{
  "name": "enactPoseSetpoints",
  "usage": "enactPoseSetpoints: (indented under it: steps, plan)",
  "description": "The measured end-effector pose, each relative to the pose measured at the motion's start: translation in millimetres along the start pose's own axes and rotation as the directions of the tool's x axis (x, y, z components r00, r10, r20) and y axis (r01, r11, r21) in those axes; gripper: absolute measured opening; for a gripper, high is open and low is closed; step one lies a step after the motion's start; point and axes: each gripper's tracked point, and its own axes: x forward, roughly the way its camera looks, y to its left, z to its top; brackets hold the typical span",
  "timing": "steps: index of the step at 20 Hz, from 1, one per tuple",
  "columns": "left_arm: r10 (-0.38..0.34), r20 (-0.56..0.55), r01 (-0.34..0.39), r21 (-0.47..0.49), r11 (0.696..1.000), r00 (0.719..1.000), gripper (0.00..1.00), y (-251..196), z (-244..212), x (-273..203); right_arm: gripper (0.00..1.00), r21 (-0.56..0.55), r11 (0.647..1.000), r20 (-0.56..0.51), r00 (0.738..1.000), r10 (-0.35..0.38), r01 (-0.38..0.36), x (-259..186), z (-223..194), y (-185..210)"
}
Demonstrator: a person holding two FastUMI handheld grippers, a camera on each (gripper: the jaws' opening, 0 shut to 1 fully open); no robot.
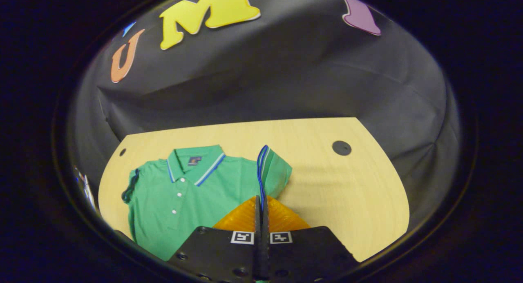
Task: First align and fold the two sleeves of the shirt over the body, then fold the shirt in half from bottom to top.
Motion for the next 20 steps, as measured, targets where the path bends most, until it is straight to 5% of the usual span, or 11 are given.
enactPoseSetpoints:
  steps: [14, 16, 19, 20]
  plan:
    - [0.097, -0.014, -0.097, 0.006, 0.995, 0.995, 1.00, 57.8, -2.6, -23.1, 0.03, 0.003, 0.989, -0.036, 0.988, 0.148, -0.148, 16.0, -8.0, 144.4]
    - [0.095, -0.013, -0.095, 0.002, 0.995, 0.995, 1.00, 61.0, -2.2, -24.3, 0.15, 0.018, 0.987, -0.018, 0.987, 0.161, -0.161, 10.3, -4.5, 148.2]
    - [0.082, -0.015, -0.082, -0.008, 0.997, 0.997, 1.00, 59.8, -2.0, -22.6, 0.63, 0.007, 0.987, 0.019, 0.987, 0.162, -0.162, -8.1, 4.8, 146.3]
    - [0.075, -0.016, -0.075, -0.012, 0.997, 0.997, 1.00, 59.8, -3.3, -23.0, 0.71, -0.002, 0.987, 0.041, 0.986, 0.159, -0.160, -13.9, 9.4, 145.7]
